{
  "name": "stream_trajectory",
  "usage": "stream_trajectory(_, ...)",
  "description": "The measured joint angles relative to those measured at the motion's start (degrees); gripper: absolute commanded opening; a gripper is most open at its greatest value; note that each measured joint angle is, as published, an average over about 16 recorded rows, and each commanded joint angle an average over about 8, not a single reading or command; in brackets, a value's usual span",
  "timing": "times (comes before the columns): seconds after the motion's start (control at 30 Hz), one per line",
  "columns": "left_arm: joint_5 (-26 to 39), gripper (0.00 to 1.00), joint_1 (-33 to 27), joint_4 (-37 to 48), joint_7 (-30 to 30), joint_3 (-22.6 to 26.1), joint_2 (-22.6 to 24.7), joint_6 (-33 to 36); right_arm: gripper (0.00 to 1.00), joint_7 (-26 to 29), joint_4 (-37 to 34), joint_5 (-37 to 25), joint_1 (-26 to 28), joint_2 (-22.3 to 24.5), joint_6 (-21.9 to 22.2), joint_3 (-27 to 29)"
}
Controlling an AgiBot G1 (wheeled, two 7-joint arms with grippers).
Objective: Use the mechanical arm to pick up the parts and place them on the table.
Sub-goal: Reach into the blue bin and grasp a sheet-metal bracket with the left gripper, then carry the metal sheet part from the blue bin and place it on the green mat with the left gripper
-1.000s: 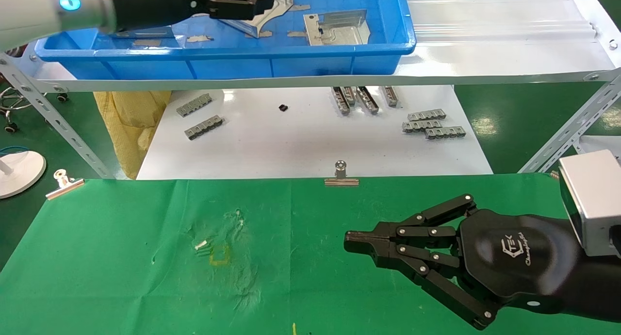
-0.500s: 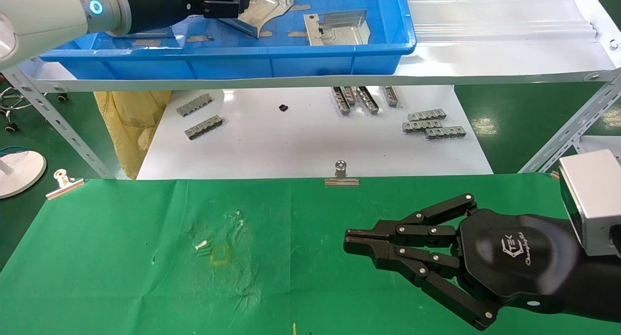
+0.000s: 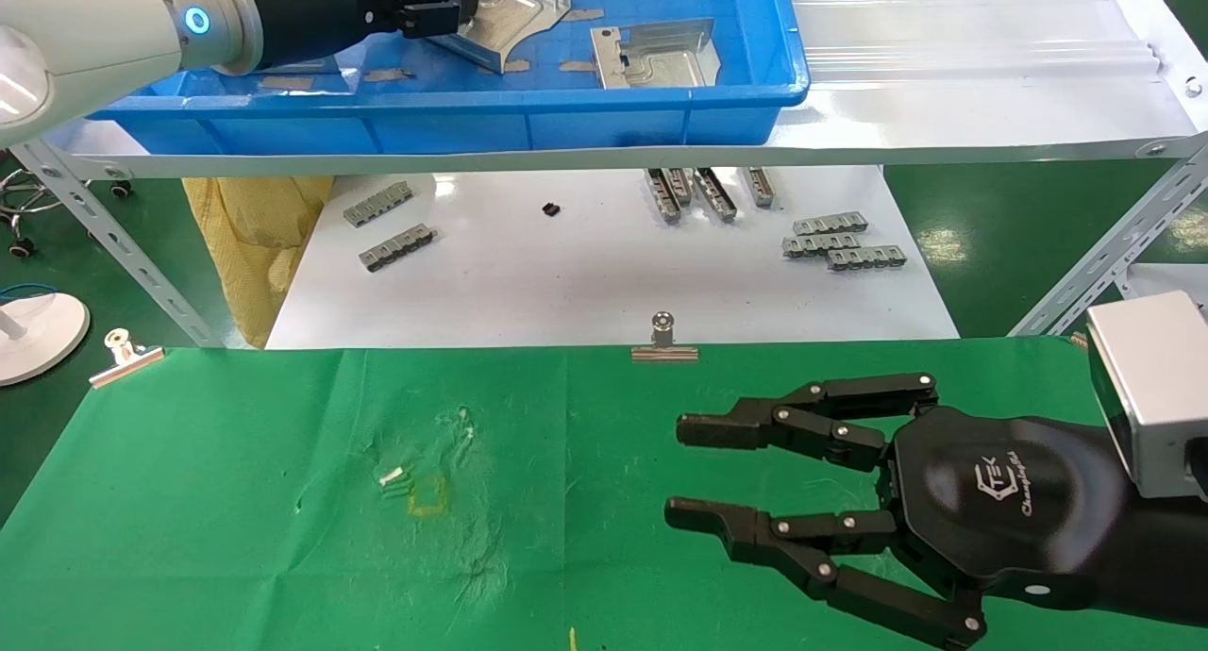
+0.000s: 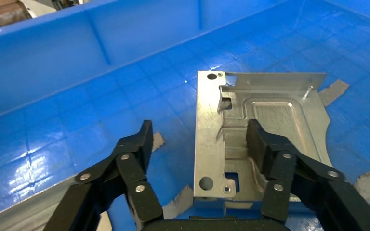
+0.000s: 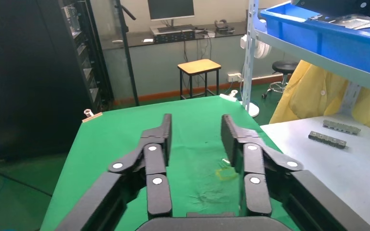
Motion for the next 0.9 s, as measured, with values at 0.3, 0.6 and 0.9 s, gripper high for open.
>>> stream_trajectory(0.3, -0.53, 0.0, 0.37, -0.48, 1.28, -0.3, 0.12, -0.05, 1.0, 0.0, 0.0, 0.0, 0.0, 0.0, 0.0, -0.01)
stream_trajectory(0.6, -2.67, 0.0, 0.02, -1.37, 2.51, -1.69, -0.76, 2.44, 1.0, -0.01, 0.0, 0.01, 0.0, 0.0, 0.0, -0.01)
stream_trajectory(0.9, -6.75, 0.0, -0.44, -3.1, 4.74, -4.34, -4.26, 11.89, 1.0, -0.01, 0.0, 0.01, 0.0, 0.01, 0.01, -0.02)
